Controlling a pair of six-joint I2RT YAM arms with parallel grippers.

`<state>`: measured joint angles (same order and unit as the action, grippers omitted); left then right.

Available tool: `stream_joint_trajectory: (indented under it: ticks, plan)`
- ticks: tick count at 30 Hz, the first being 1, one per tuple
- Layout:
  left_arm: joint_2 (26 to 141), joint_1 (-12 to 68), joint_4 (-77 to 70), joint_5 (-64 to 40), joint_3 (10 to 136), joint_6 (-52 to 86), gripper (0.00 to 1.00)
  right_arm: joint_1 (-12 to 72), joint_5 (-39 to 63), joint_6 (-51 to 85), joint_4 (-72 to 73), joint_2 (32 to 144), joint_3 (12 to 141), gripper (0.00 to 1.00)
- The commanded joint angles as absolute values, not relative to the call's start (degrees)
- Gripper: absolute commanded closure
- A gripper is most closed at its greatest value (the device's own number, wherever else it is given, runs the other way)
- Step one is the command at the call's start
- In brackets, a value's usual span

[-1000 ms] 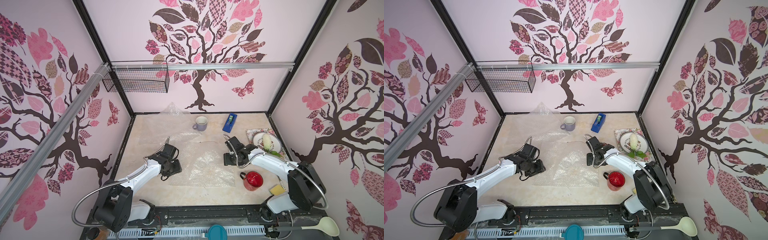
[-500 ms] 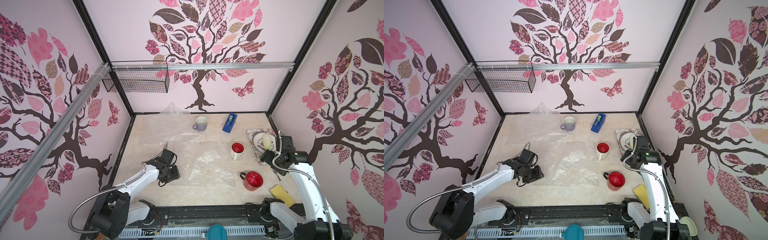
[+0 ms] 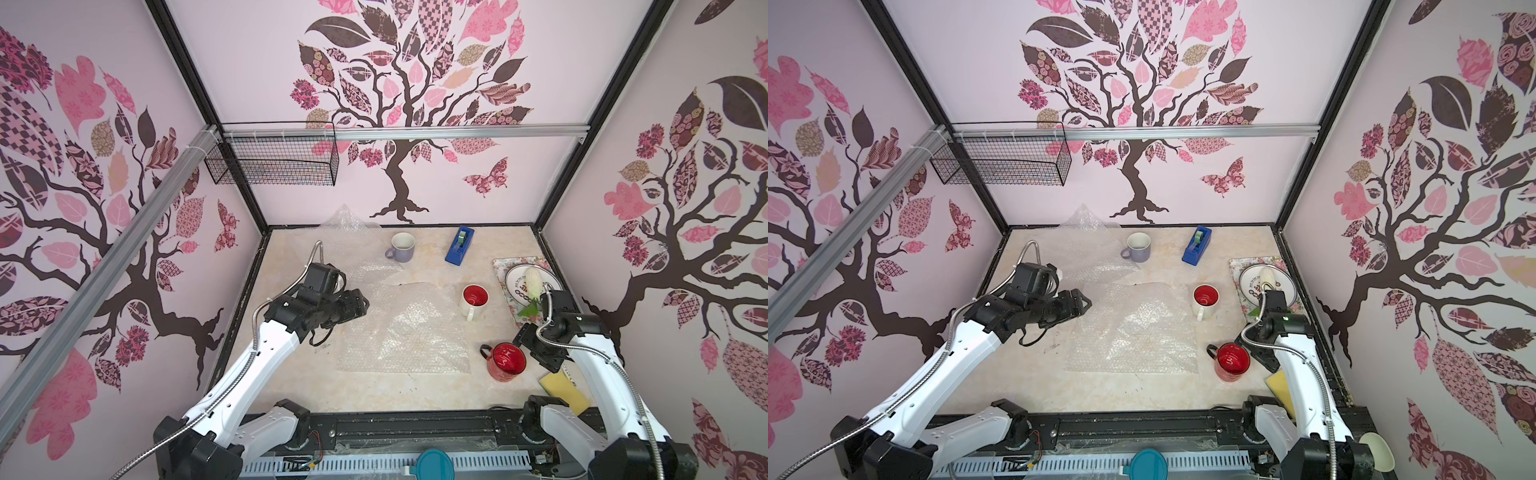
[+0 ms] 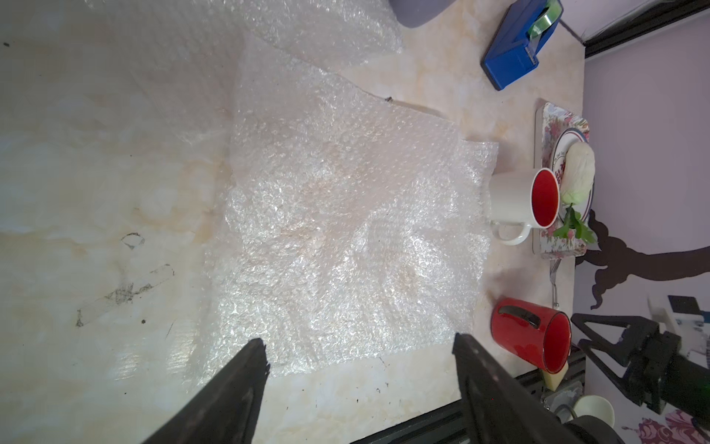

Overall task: Wrap mugs in bubble wrap
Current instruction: Pick up the mug from the center of the board.

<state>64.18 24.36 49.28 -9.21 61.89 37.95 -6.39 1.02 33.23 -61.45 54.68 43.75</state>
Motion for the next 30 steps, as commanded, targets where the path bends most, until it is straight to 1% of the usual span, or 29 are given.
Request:
stream_joint_trajectory:
  ticks: [1, 3, 5, 9, 12, 14, 17, 20, 25, 30]
  plan:
    - [65.62, 23.87, 52.14, -7.14, 67.15, 36.65, 0.2, -6.42, 3.94, 33.95, -65.9, 52.31, 45.63, 0.23]
    - [66.35, 23.73, 51.67, -6.72, 68.83, 36.3, 0.2, -6.35, 5.5, 34.29, -67.45, 51.62, 44.77, 0.24]
    - [66.97, 23.73, 50.74, -6.47, 69.73, 36.03, 0.2, -6.25, 4.49, 34.85, -67.57, 51.33, 44.53, 0.24]
    - [68.72, 23.74, 48.83, -6.8, 70.0, 35.43, 0.2, -6.24, 5.22, 35.21, -67.42, 53.69, 44.7, 0.27]
    - [70.19, 23.75, 49.62, -7.12, 71.44, 34.28, 0.19, -6.25, 4.96, 33.72, -68.15, 54.69, 44.94, 0.31]
    - [70.27, 23.69, 49.34, -6.77, 71.2, 33.94, 0.2, -6.24, 4.1, 33.03, -68.29, 54.7, 44.31, 0.31]
    - [70.24, 23.64, 48.73, -6.6, 70.11, 34.0, 0.2, -5.98, 4.1, 32.8, -67.58, 55.77, 43.45, 0.36]
    - [70.16, 23.48, 47.9, -7.11, 68.9, 34.44, 0.2, -5.1, 4.24, 33.8, -65.62, 57.31, 41.95, 0.42]
    - [69.98, 22.88, 47.19, -7.58, 68.03, 34.55, 0.2, -0.07, 1.67, 36.91, -63.19, 60.38, 40.61, 0.49]
    - [69.6, 20.92, 46.93, -8.86, 67.19, 34.38, 0.19, 0.6, -0.06, 36.8, -62.11, 62.45, 41.2, 0.65]
